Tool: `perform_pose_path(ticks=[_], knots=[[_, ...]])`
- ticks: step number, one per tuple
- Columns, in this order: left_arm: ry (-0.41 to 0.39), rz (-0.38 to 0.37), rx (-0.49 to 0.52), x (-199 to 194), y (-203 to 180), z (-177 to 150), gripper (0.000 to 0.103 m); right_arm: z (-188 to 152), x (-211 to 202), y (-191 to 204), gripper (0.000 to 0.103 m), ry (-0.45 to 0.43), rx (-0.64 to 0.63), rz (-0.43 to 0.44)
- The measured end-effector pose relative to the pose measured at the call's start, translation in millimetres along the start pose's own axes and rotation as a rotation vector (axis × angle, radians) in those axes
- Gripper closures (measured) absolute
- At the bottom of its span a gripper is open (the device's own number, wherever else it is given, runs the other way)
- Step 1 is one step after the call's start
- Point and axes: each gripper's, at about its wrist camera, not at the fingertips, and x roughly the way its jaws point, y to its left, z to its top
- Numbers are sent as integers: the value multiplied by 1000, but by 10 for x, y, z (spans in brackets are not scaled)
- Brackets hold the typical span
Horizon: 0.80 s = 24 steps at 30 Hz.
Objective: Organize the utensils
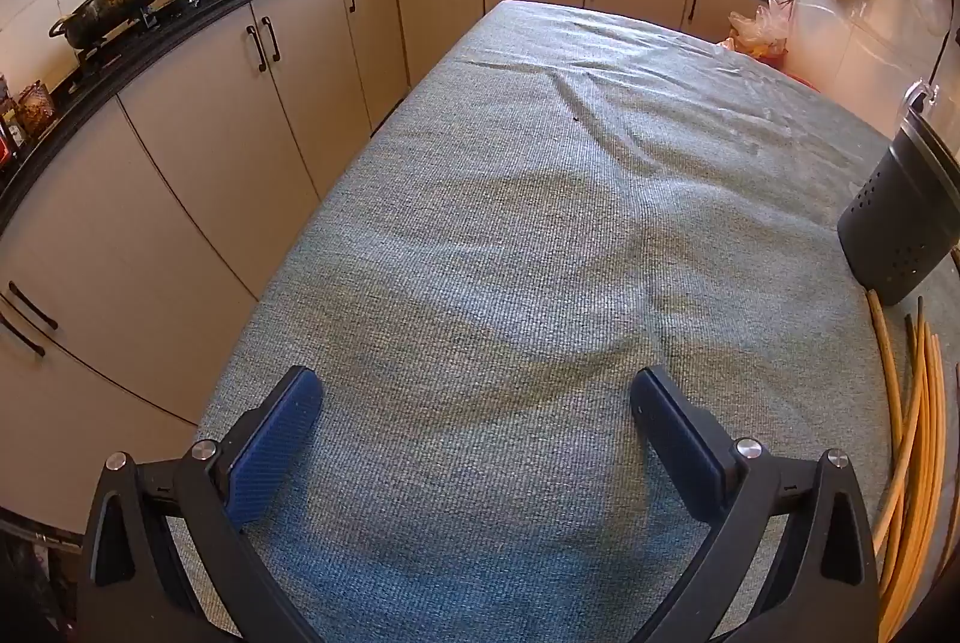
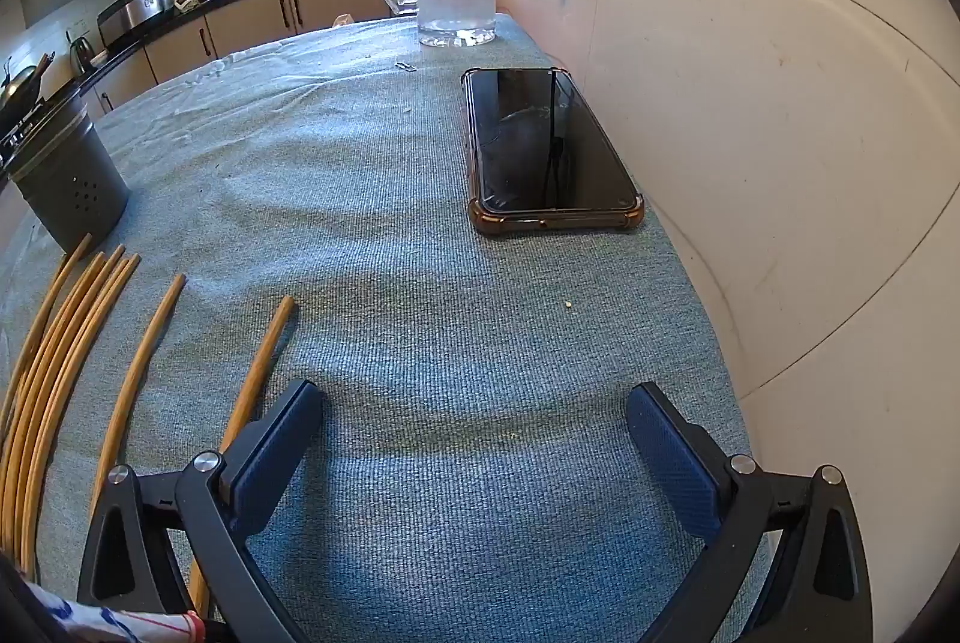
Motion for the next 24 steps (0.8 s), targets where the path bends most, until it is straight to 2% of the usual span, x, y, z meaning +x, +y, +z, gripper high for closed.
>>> perform_pose_path(ticks=[4,7,9,17,24], knots=[[-7,2,3,-19,-5,-17,0,32,13,-9,0,49,22,4],[-2,21,-1,-113,-34,-87,0,44,2,13,0,49,19,-1],[-5,-1,-16,-217,-40,-136,0,22,-12,27,0,44,19,-3],[-195,-5,40,-1105,-261,-342,0,-135,-205,-38,2,34,71,-14],[-285,5,111,-1543,-521,-550,0,-268,-665,4,2,-62,104,-47]])
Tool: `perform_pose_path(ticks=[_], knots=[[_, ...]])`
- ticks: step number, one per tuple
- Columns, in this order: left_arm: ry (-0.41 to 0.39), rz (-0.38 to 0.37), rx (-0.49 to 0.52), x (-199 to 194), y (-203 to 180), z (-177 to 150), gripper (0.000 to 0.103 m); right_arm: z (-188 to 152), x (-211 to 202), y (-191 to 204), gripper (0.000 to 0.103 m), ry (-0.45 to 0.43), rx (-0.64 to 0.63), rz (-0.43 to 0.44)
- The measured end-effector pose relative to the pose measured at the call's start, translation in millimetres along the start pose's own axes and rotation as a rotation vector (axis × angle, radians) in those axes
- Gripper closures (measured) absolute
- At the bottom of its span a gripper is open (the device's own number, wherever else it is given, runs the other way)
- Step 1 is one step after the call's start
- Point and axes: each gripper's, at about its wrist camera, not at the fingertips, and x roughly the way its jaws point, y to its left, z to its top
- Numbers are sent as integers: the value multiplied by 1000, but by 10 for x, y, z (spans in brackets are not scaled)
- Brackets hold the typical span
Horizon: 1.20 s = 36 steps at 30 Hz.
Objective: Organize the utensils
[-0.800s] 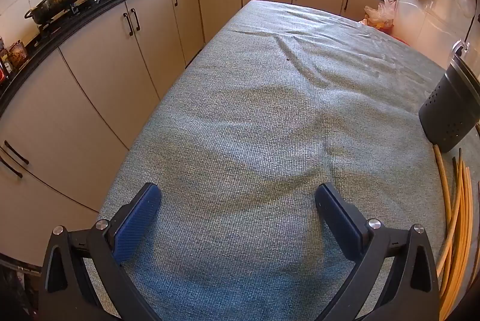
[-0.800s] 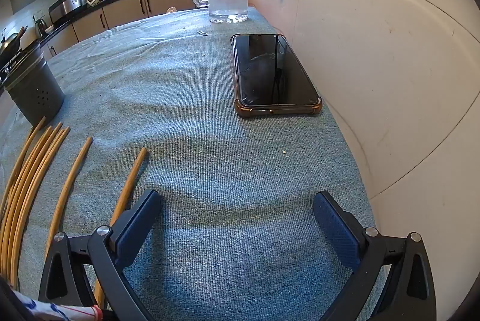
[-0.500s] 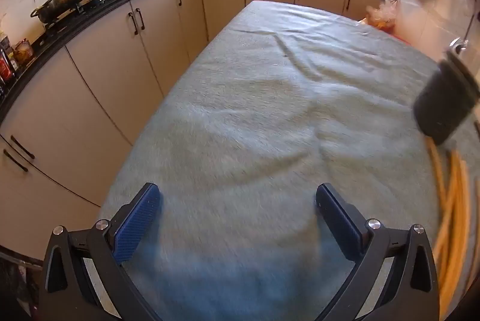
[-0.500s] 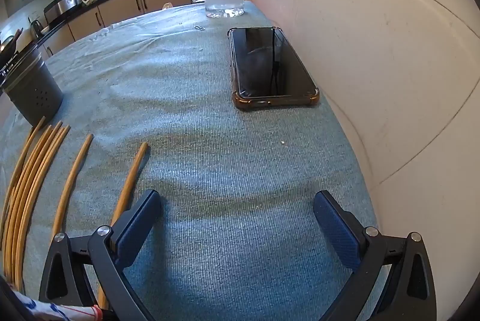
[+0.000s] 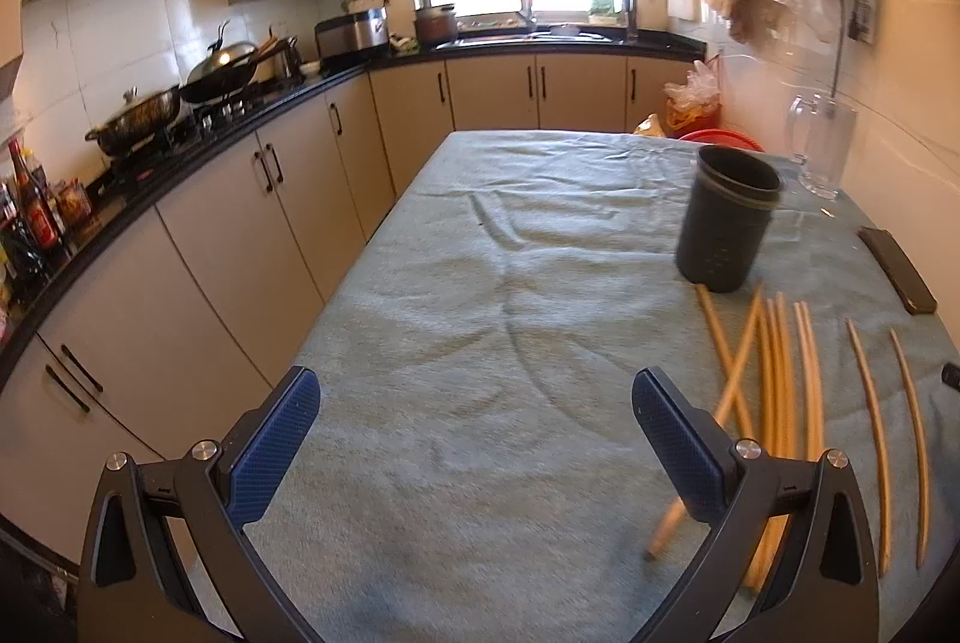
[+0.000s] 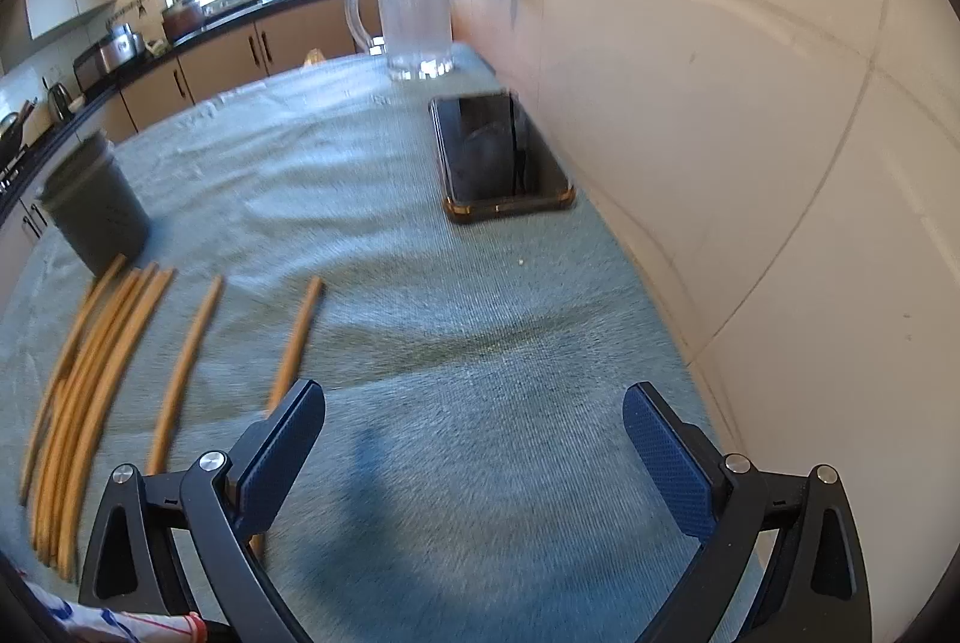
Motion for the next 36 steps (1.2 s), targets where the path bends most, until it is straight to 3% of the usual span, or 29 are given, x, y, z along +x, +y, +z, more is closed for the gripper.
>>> perform_pose_path(ticks=[19,36], knots=[[-99,-92,89,-649,-343,-156,0,-306,-951,568,2,-197,-96,19],[-241,-104,90,-1139,-384,-292,0,-556,-1606,866,2,-397,-135,43]])
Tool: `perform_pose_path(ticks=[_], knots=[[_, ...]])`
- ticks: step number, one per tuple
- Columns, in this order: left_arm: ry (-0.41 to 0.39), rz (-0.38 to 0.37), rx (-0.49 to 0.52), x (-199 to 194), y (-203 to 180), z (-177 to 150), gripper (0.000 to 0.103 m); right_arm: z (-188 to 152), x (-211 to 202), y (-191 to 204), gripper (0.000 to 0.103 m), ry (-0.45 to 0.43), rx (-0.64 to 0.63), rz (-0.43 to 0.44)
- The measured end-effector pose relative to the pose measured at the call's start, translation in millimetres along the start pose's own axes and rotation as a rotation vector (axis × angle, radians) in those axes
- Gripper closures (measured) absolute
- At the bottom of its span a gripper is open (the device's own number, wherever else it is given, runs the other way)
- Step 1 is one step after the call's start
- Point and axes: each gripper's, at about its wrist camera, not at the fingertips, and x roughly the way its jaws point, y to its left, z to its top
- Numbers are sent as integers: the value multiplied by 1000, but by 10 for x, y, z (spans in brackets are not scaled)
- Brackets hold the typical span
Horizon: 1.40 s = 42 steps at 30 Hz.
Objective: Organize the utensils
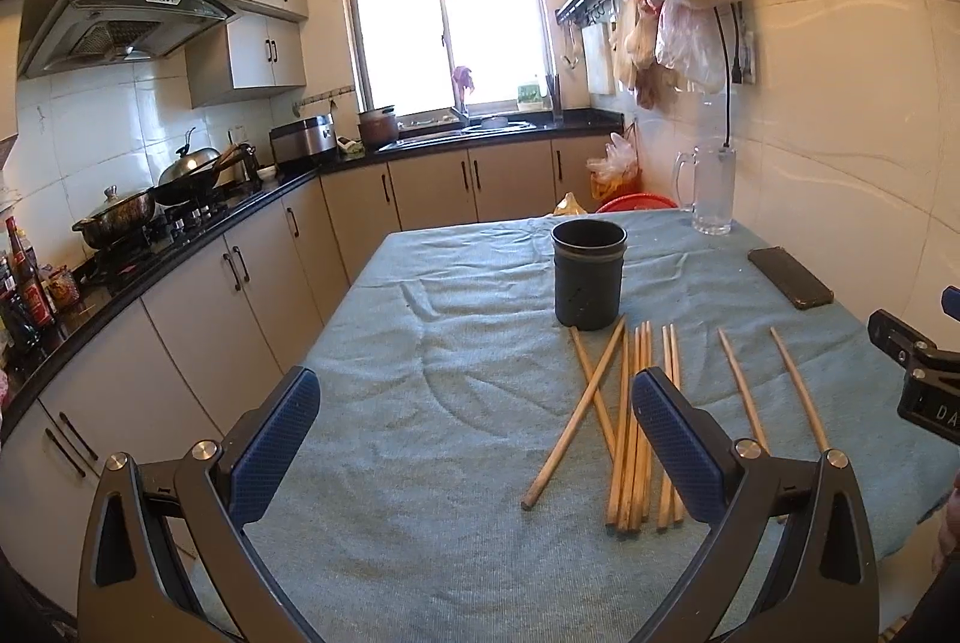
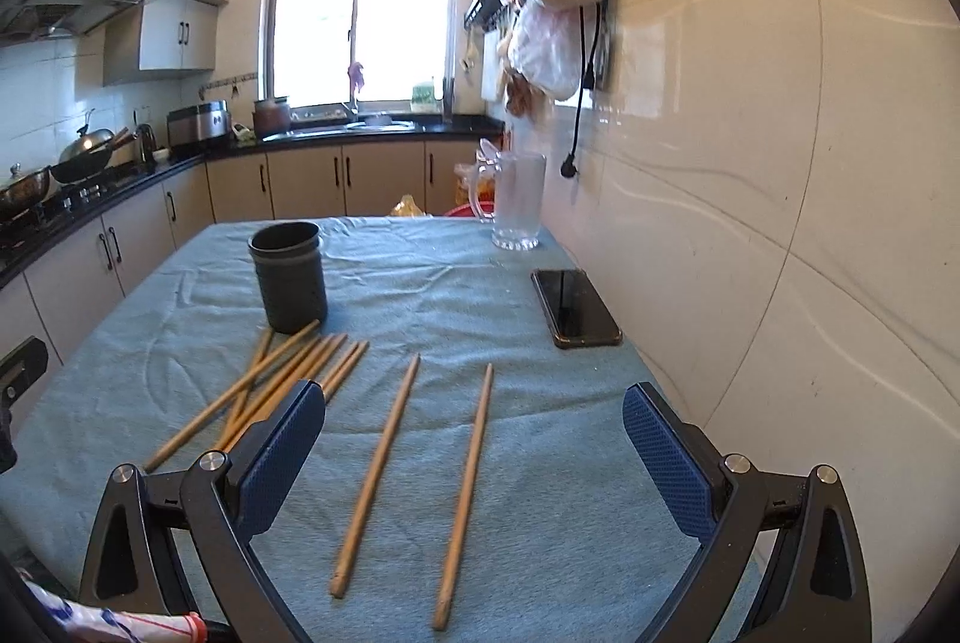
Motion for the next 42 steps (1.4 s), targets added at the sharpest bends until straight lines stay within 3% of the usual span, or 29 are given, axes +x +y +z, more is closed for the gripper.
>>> perform_pose_path(ticks=[14,24,35,42], knots=[[-22,13,-30,-259,-2,-134,0,-124,-518,153,2,-115,1,21],[-37,-31,-49,-428,-23,-261,0,-193,-752,196,2,-178,11,-1],[-2,-57,-74,-400,-1,-328,0,-301,-823,158,2,-245,18,-87],[51,-111,-86,-324,-55,-418,0,-342,-826,100,2,-253,41,-64]])
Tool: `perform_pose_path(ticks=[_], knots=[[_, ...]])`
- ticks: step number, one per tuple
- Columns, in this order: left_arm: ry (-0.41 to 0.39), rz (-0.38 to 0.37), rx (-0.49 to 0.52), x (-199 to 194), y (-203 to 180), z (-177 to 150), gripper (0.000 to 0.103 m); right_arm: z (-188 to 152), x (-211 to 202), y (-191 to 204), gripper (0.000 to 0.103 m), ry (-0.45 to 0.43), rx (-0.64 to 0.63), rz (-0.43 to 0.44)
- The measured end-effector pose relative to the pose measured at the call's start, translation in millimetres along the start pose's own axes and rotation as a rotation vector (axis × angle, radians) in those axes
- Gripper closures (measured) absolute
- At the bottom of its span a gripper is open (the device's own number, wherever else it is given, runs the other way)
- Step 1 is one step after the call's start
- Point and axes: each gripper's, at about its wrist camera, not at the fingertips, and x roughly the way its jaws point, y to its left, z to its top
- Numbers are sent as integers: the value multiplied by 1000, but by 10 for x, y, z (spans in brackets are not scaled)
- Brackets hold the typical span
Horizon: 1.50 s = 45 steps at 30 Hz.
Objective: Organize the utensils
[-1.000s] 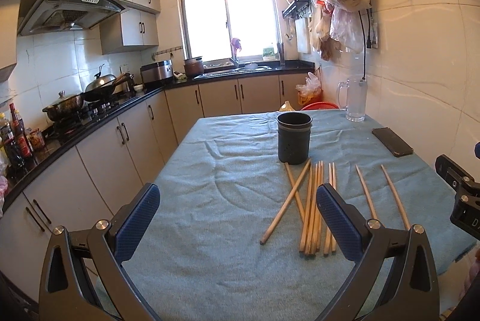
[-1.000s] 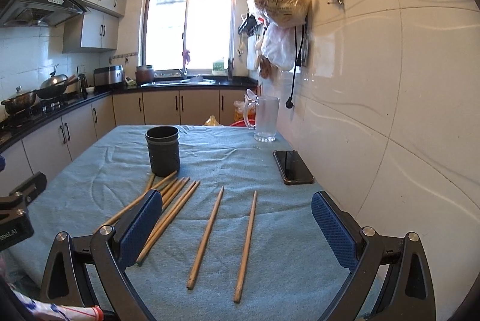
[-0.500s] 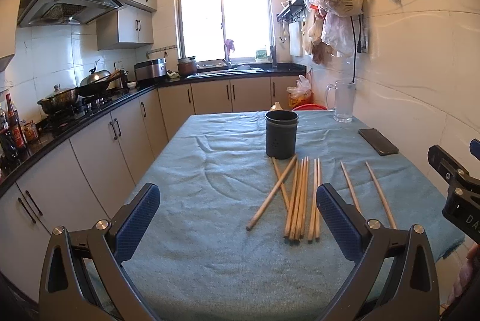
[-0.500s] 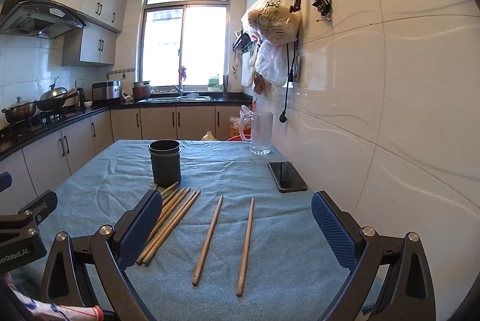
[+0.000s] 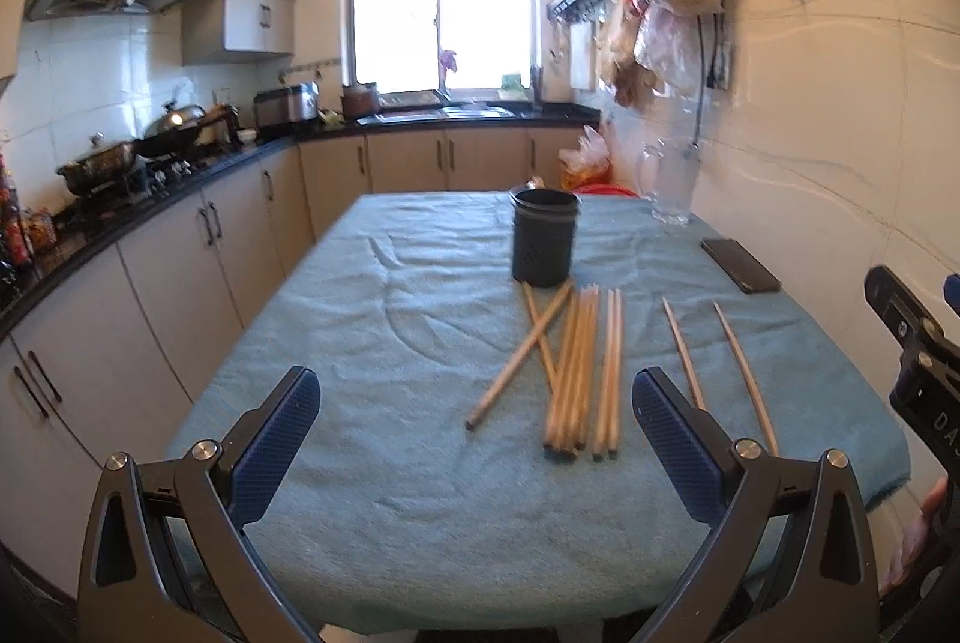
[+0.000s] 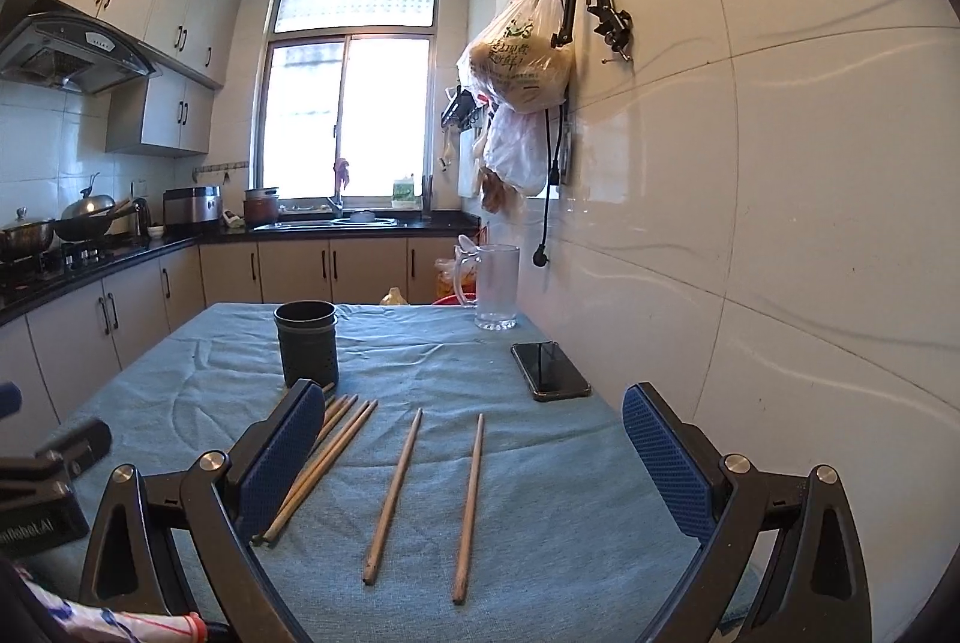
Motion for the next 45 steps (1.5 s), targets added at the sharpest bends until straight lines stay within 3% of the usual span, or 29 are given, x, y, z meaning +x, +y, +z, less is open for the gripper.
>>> perform_pose_path(ticks=[6,15,26,34,38,42,45], knots=[[78,-50,17,189,-118,-75,0,-39,78,-97,2,30,25,-14],[113,-39,37,367,-175,-85,0,-123,306,-149,2,91,38,-18],[57,-13,74,431,-207,-16,0,-154,446,3,2,67,-48,-30],[66,4,72,530,-139,15,0,-186,584,16,2,98,-51,-35],[23,36,87,550,-93,97,0,-167,646,-14,2,105,-56,-37],[-30,60,123,554,-12,258,0,-130,786,-99,2,138,-55,-28],[-11,50,153,669,67,432,0,-113,973,-214,2,204,-44,18]])
